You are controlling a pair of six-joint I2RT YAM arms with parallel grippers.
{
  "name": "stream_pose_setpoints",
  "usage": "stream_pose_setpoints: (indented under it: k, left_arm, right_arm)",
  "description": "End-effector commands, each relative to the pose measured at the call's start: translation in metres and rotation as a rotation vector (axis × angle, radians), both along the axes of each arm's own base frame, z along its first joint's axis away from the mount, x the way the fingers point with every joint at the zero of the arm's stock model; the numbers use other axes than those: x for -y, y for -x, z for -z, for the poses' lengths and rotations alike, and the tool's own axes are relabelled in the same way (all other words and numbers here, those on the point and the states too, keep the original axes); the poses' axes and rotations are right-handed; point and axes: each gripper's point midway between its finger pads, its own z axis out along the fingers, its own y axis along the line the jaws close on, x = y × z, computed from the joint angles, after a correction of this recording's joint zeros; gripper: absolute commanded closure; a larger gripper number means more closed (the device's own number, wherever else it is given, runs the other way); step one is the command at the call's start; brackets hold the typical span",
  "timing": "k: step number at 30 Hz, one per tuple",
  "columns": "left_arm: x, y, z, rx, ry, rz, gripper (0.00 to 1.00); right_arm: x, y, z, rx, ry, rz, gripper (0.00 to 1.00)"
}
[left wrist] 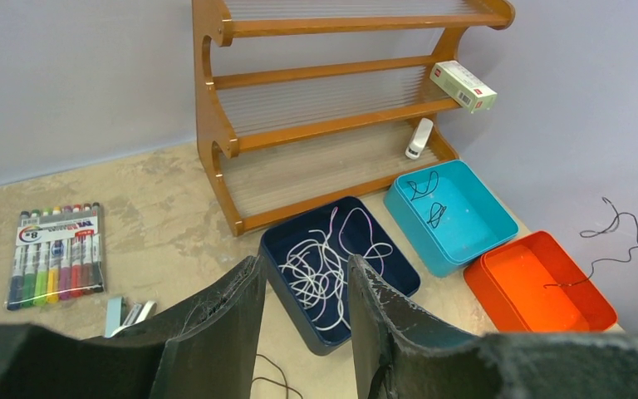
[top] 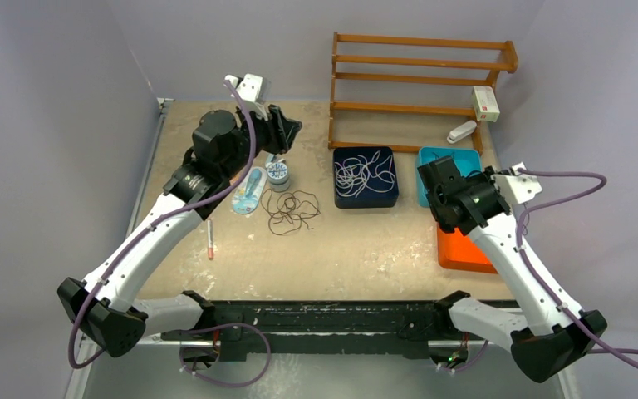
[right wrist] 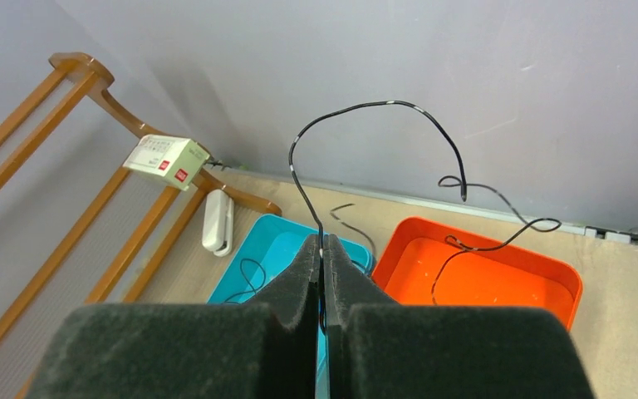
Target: Untangle the cables
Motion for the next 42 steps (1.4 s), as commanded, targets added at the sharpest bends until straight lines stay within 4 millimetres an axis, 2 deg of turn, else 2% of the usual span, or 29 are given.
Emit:
stream_pose_setpoints:
  k: [1,6,16,35,39,42]
  left_arm:
    - [-0.001,-0.002,-0.012,0.039,0.022,-0.010,0.60]
    - [0.001,-0.003,-0.011,0.034,0.023,-0.009,0.60]
    - [0.003,-0.003,-0.008,0.023,0.019,0.002,0.60]
    - [0.005,-0.004,-0.003,0.011,0.013,0.010,0.60]
    - [0.006,-0.004,-0.002,0.007,0.011,0.014,0.60]
    - [0.006,-0.004,-0.002,0.007,0.011,0.017,0.60]
  right_arm:
    - [0.008,0.008,-0.015,0.051,0.045,0.038,1.00]
    - [0.008,0.008,-0.010,0.044,0.053,0.040,1.00]
    - [0.000,-0.002,0.055,-0.003,-0.038,0.023,1.00]
    - [-0.008,-0.004,0.134,0.017,-0.244,0.063,1.00]
    - [-0.009,-0.002,0.141,0.021,-0.263,0.059,0.91]
    - [-0.008,0.000,0.142,0.022,-0.267,0.060,0.76]
